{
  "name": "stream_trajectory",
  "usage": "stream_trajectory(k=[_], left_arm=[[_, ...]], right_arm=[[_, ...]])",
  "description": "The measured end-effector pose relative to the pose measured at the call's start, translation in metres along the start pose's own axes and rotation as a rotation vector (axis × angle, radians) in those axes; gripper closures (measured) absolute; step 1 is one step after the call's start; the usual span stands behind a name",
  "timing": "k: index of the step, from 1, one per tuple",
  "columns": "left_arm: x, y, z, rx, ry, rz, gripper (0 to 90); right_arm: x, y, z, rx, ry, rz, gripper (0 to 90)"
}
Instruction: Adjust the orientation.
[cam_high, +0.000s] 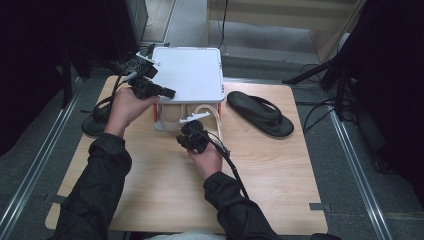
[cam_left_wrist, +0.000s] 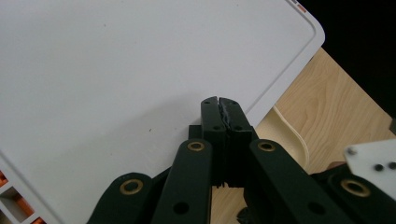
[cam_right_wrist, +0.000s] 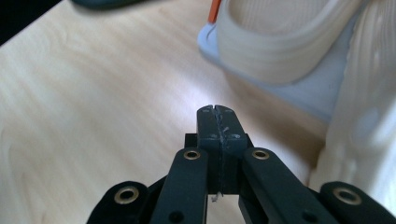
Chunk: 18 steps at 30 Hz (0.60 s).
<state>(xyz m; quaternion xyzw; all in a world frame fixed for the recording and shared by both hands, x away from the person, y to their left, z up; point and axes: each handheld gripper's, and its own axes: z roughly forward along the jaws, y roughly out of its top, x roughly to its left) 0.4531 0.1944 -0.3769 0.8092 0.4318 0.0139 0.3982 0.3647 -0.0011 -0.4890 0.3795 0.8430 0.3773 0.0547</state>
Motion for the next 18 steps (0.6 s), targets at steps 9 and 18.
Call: stream_trajectory(k=[9,18], left_arm=[[-0.001,0.0,0.0,-0.002,0.002,-0.002,90.0],[-0.001,0.0,0.0,-0.005,0.004,-0.003,90.0]], right_arm=[[-0.003,-0.026,-0.029,0.011,0.042,-0.013,90.0],[-0.018,-0.052,-0.049,0.007,0.029,0.026,90.0]])
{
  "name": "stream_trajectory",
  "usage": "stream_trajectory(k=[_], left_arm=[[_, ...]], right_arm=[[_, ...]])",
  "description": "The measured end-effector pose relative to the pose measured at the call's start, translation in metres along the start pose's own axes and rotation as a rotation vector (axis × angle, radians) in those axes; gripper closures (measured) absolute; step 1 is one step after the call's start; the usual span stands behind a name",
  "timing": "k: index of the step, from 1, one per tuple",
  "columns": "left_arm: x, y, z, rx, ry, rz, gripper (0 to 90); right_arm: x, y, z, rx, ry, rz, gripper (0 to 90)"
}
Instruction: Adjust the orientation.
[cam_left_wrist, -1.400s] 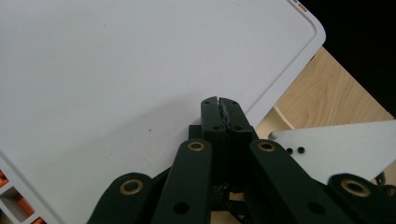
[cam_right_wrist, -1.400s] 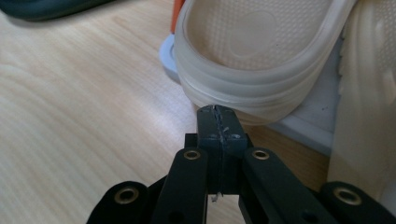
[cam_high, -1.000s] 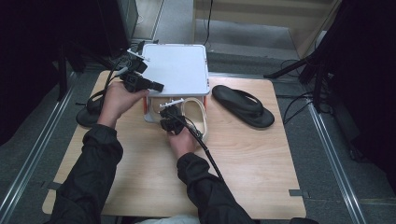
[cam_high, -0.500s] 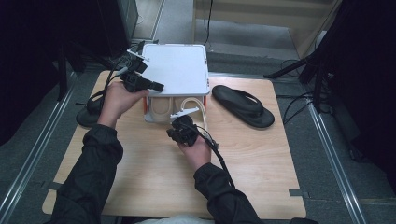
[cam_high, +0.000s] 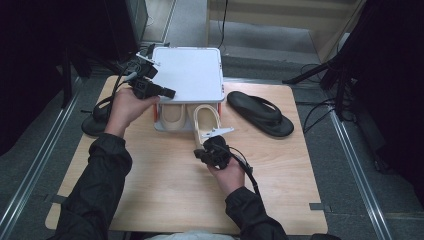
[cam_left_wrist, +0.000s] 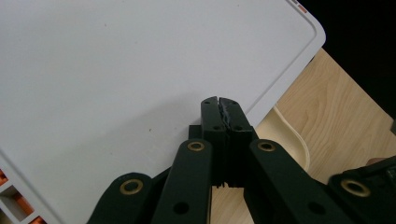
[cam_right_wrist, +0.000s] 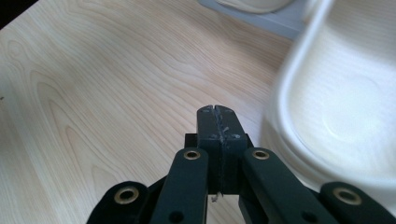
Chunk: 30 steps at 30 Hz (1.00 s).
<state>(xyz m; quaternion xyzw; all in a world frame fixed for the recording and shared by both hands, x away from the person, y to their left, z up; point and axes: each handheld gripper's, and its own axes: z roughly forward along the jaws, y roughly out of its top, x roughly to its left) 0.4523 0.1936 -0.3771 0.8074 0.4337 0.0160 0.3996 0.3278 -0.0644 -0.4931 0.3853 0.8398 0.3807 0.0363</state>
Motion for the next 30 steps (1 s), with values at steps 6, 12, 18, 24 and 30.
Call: stream_trajectory(k=[6,12,18,24,30], left_arm=[[0.0,0.0,0.0,-0.001,-0.001,-0.001,90.0],[0.0,0.0,0.0,0.0,0.0,-0.002,90.0],[0.0,0.0,0.0,-0.001,0.003,0.0,90.0],[0.0,0.0,0.0,-0.001,0.001,0.0,90.0],[-0.002,0.0,0.0,0.0,0.011,0.004,90.0]], right_arm=[[-0.014,-0.011,-0.007,0.009,-0.028,0.019,90.0],[-0.023,-0.013,-0.008,0.015,-0.037,0.025,90.0],[-0.026,-0.009,-0.005,0.008,-0.044,0.024,90.0],[-0.03,0.0,0.002,0.012,-0.052,0.026,90.0],[-0.032,0.01,0.009,0.006,-0.058,0.025,90.0]])
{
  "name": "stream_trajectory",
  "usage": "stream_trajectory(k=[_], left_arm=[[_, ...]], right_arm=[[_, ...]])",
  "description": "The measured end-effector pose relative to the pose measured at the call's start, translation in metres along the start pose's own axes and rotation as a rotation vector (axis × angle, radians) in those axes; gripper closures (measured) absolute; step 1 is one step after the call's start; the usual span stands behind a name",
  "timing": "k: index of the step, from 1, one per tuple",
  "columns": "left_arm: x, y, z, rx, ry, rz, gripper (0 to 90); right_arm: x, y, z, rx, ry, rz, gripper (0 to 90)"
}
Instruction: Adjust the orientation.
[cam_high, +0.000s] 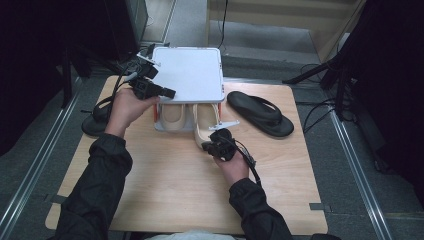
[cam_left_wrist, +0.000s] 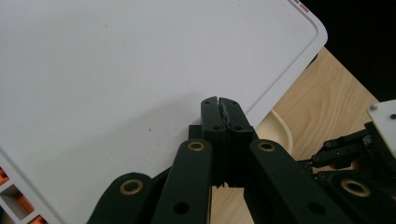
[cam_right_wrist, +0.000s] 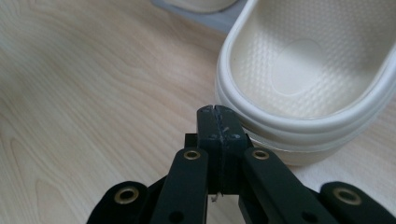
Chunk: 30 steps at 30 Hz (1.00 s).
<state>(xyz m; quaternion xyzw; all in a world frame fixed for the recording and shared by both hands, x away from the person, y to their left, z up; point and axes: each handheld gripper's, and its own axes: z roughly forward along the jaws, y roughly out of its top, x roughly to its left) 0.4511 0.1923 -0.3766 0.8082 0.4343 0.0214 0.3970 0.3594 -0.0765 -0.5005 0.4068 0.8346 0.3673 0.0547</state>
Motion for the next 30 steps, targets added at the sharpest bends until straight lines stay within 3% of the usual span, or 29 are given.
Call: stream_trajectory(k=[5,12,21,25,30], left_arm=[[0.001,0.0,0.0,0.0,-0.004,-0.002,90.0],[0.001,0.0,0.0,-0.003,-0.007,-0.002,90.0],[0.001,0.0,0.0,-0.004,-0.007,0.0,90.0],[0.002,0.0,0.0,-0.003,-0.011,0.0,90.0],[0.002,0.0,0.0,-0.003,-0.01,-0.001,90.0]], right_arm=[[-0.004,0.01,0.007,-0.001,-0.002,0.016,90.0],[-0.008,0.029,0.02,0.008,-0.043,0.002,90.0],[-0.008,0.045,0.039,-0.008,-0.056,0.0,90.0],[-0.008,0.041,0.036,0.006,-0.047,0.01,90.0],[-0.015,0.029,0.017,0.0,-0.063,-0.001,90.0]])
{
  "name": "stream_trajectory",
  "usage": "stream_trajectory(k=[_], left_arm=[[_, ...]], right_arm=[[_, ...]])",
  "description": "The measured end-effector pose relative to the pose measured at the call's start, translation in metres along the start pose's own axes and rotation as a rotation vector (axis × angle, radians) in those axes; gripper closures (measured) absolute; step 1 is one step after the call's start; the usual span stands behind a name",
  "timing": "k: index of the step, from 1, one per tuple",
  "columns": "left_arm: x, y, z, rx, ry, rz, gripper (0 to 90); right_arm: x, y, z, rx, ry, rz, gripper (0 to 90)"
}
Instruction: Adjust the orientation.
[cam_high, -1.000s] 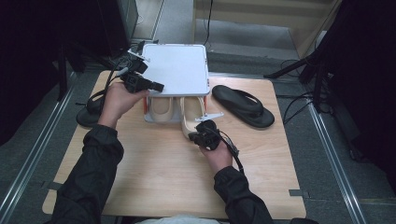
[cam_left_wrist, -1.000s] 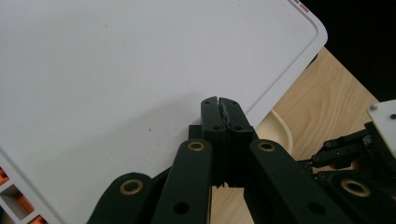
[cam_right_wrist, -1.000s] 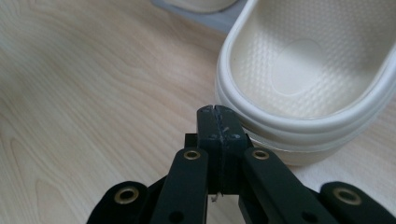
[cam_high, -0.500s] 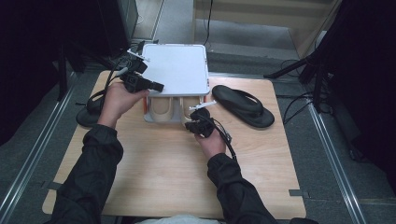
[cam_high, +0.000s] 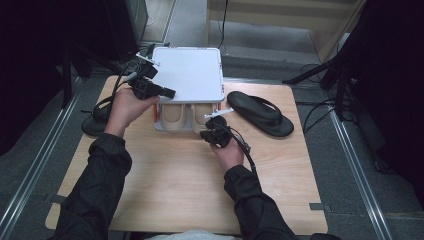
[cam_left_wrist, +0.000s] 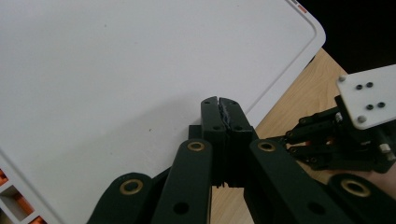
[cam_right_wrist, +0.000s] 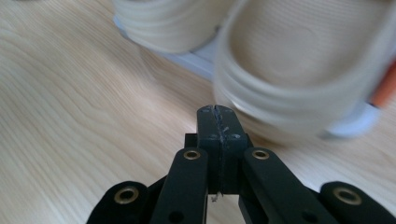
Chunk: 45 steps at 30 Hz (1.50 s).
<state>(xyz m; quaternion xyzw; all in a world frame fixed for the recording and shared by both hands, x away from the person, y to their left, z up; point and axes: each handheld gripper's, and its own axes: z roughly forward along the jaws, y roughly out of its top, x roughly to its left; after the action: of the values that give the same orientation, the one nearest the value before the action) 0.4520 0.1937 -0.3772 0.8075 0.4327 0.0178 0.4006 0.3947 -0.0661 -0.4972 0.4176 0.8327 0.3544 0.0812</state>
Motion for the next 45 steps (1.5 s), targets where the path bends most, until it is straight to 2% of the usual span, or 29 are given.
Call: stream_trajectory(k=[4,7,18,24,26,29,34,38,45], left_arm=[[0.0,0.0,0.0,0.001,0.001,-0.001,90.0],[0.0,0.0,0.0,0.001,0.001,-0.001,90.0],[0.0,0.0,0.0,-0.003,0.001,0.004,90.0],[0.001,0.0,-0.001,-0.01,-0.011,0.004,86.1],[0.001,0.0,-0.002,-0.013,0.009,0.004,83.7],[0.001,0.0,-0.004,-0.013,0.01,-0.01,78.8],[0.002,0.0,-0.011,-0.025,-0.003,-0.036,67.7],[0.003,-0.001,-0.022,-0.047,-0.007,-0.073,57.3],[0.007,-0.007,-0.042,-0.048,0.042,-0.096,50.2]], right_arm=[[-0.013,-0.006,-0.006,-0.002,-0.026,0.039,90.0],[-0.02,-0.004,-0.003,-0.011,-0.03,0.059,90.0],[-0.012,0.012,0.015,-0.008,-0.031,0.076,90.0],[-0.013,0.015,0.019,-0.009,0.002,0.087,89.1],[-0.014,0.013,0.014,-0.018,0.002,0.078,89.1],[-0.014,0.011,0.003,-0.03,0.02,0.08,89.1],[-0.013,0.004,-0.012,-0.051,0.051,0.069,86.0],[-0.011,-0.003,-0.024,-0.054,0.067,0.054,84.2],[-0.009,-0.019,-0.045,-0.068,0.108,0.021,70.5]])
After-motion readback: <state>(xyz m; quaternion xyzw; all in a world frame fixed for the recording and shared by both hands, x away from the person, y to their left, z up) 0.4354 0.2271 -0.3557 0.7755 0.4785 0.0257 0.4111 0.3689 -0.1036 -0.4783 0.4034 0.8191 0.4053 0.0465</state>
